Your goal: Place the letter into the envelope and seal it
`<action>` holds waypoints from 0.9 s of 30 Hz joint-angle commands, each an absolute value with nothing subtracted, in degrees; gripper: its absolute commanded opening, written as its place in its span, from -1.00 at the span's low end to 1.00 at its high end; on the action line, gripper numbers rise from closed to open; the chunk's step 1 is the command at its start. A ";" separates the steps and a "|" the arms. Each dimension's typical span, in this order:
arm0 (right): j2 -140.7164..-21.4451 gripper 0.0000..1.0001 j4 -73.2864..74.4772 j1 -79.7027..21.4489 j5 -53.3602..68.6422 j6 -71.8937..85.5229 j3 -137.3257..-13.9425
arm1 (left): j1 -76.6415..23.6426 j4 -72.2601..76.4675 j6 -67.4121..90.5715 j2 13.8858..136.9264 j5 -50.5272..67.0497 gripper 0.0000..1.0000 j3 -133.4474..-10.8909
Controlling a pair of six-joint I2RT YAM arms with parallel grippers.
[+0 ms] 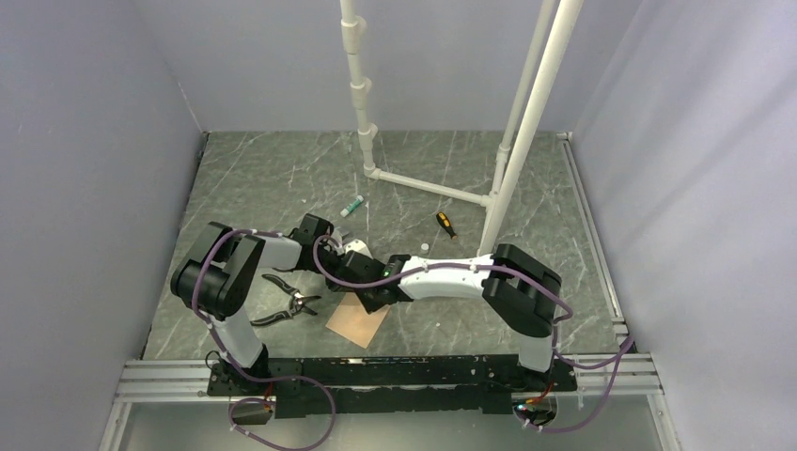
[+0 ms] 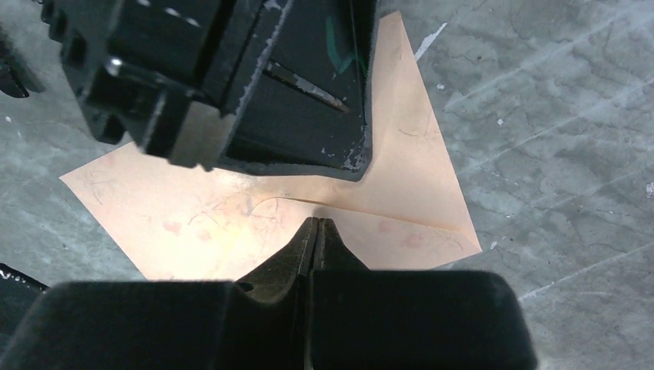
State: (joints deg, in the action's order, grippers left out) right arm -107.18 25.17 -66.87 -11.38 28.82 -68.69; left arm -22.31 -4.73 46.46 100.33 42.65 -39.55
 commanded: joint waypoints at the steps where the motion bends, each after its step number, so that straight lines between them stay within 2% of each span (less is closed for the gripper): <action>1: -106.12 -1.00 22.29 -67.62 -10.90 27.01 -70.09 | -22.72 -12.05 43.15 104.35 26.72 -0.95 -35.79; 13: -109.85 -1.00 23.41 -71.19 -9.73 23.46 -71.90 | -22.50 -10.55 41.22 106.74 28.60 -0.95 -35.33; 27: -108.68 -1.00 24.96 -73.56 -6.70 22.05 -69.66 | -22.32 -11.28 41.08 106.72 28.54 -0.95 -35.85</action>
State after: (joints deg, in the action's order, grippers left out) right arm -108.81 23.49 -72.66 -9.34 22.85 -70.13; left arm -21.39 -4.10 46.19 101.91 45.19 -39.46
